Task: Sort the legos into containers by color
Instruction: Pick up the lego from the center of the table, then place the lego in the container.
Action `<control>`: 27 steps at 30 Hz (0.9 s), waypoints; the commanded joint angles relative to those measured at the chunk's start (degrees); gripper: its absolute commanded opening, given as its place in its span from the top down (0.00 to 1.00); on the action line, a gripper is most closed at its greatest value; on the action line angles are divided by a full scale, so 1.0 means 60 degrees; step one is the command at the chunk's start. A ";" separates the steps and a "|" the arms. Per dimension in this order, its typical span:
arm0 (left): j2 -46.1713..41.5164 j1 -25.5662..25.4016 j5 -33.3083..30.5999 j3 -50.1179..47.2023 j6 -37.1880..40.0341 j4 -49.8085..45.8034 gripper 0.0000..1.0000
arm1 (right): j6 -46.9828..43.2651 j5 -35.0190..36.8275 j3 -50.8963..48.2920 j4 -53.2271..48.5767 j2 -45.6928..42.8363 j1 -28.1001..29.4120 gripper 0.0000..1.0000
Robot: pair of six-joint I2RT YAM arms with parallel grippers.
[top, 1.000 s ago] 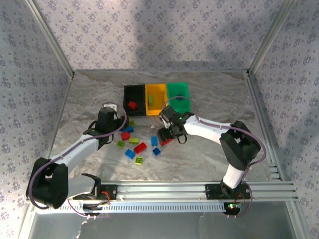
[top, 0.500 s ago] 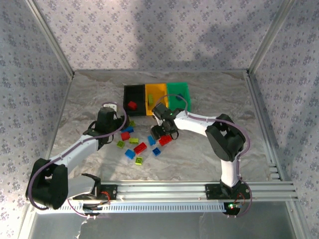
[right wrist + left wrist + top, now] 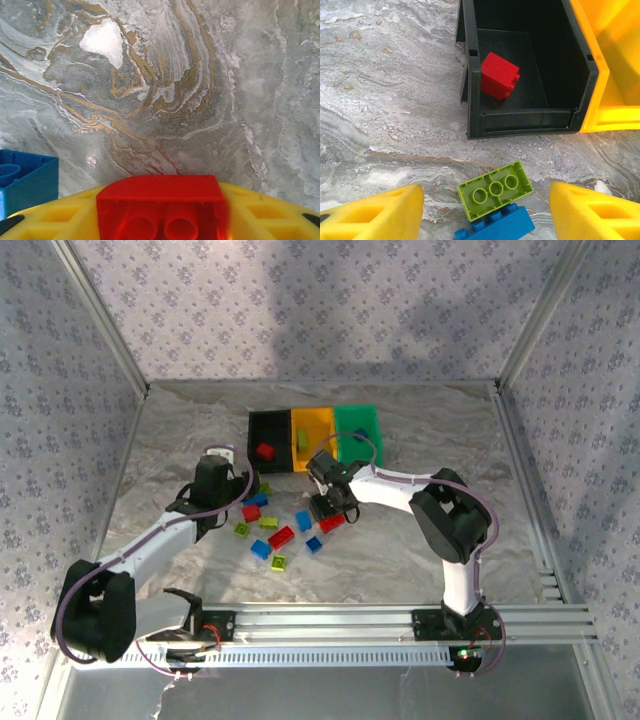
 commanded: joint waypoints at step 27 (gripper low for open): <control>0.0380 0.0393 -0.0155 0.0049 -0.0389 0.0032 0.34 | -0.0693 0.0072 1.0175 -0.2485 0.4810 -0.0114 0.47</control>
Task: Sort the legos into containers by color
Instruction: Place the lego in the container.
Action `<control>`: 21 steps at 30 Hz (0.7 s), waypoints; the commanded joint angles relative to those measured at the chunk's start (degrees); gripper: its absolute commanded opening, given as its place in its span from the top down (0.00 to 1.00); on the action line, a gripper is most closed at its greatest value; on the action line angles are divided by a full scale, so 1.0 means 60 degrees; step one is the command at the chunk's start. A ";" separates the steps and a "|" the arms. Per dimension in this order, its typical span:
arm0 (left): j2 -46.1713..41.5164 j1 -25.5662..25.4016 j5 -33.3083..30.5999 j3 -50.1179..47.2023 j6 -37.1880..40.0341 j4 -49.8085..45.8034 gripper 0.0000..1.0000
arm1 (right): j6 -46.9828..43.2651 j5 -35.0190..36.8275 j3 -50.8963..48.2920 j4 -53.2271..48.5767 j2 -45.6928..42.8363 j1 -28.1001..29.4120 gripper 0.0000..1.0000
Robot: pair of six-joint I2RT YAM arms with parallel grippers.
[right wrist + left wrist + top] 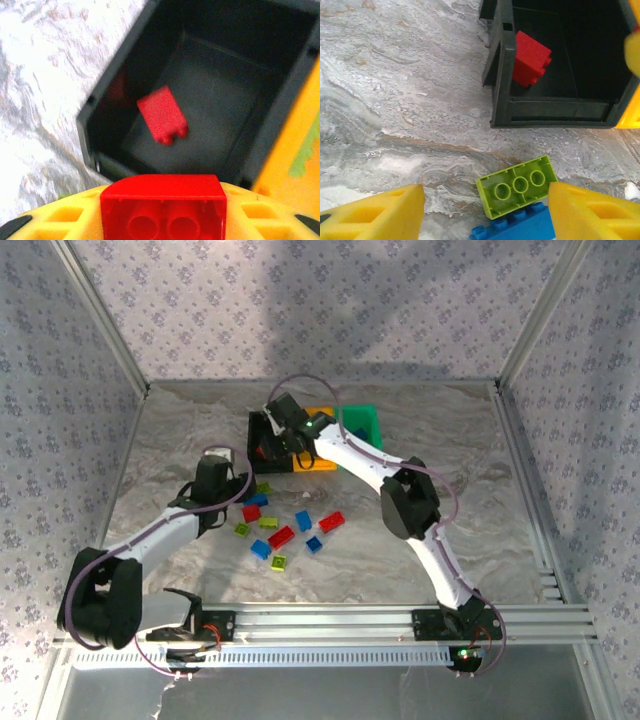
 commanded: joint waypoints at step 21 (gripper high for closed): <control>-0.0580 0.0223 0.0077 0.0003 -0.0085 -0.0032 0.34 | 0.0425 0.1056 -0.4931 0.0086 -0.3535 0.0948 0.30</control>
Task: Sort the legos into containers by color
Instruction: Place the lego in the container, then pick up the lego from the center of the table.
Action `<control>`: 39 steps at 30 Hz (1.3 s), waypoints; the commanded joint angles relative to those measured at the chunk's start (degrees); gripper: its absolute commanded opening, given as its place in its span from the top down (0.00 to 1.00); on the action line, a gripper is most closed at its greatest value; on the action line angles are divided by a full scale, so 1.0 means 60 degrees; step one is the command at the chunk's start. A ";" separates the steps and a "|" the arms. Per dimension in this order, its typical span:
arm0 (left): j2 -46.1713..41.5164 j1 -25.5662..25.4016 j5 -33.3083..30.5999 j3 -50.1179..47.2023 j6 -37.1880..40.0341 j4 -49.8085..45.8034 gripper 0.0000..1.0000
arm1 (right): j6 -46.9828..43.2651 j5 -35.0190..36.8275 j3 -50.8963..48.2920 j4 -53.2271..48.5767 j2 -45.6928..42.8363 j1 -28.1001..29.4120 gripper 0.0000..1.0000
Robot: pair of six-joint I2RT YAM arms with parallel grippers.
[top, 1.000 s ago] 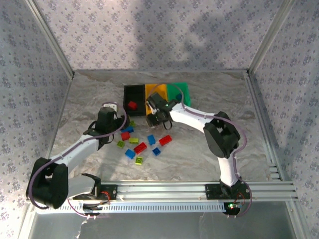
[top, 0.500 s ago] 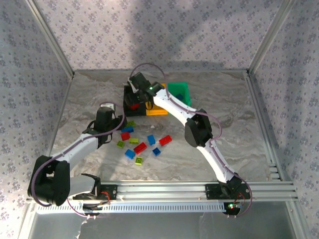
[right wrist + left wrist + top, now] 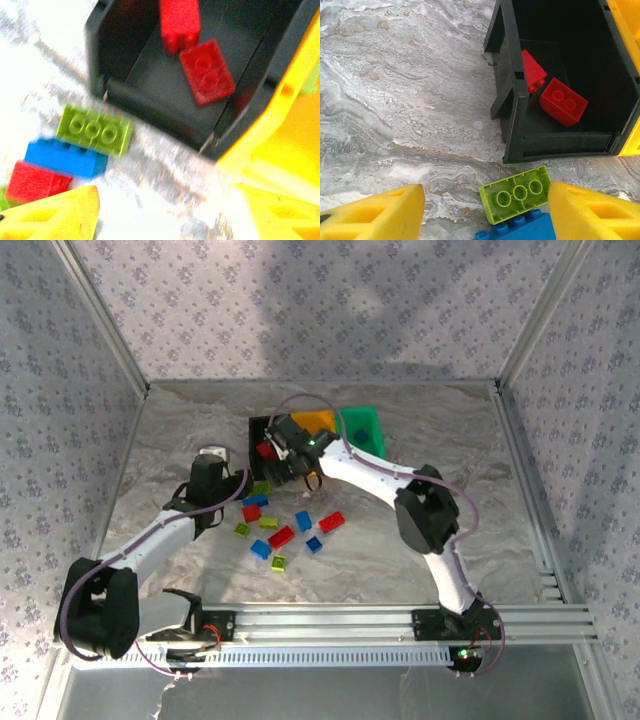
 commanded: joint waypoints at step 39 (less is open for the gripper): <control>-0.0022 0.0052 0.0297 0.0091 -0.0019 -0.0045 0.34 | 0.1728 0.0337 -0.5210 0.0516 -0.1824 0.0371 0.26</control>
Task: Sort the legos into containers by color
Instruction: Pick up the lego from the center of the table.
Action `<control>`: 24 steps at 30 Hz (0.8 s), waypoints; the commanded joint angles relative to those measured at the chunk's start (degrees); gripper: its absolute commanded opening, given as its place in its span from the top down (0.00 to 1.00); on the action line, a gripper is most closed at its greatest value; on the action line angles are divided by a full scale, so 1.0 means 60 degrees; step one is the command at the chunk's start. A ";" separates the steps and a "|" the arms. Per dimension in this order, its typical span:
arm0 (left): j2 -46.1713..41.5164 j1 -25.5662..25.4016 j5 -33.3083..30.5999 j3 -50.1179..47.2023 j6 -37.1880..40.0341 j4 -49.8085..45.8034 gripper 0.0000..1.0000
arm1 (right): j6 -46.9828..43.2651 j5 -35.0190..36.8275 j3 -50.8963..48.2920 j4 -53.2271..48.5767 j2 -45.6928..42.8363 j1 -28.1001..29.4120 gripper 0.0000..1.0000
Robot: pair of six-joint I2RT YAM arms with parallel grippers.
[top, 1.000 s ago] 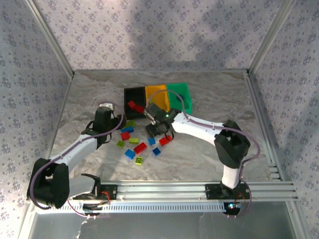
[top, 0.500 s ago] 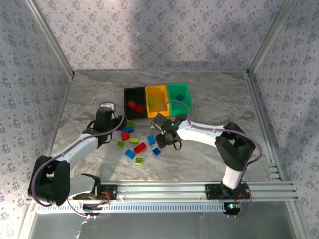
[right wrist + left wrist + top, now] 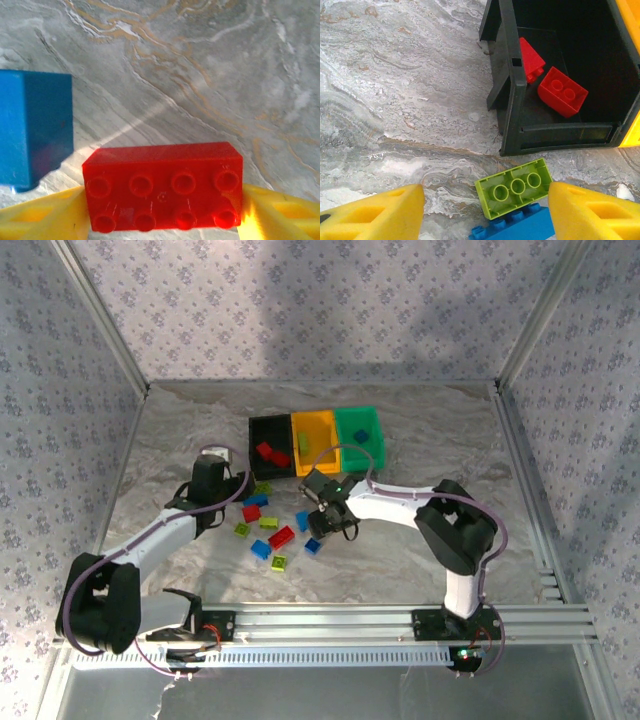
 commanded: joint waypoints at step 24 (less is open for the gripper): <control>-0.0352 0.0078 -0.0186 -0.0079 -0.0245 0.0087 0.34 | -0.0680 0.0541 0.2316 -0.0200 -0.0068 0.0089 0.36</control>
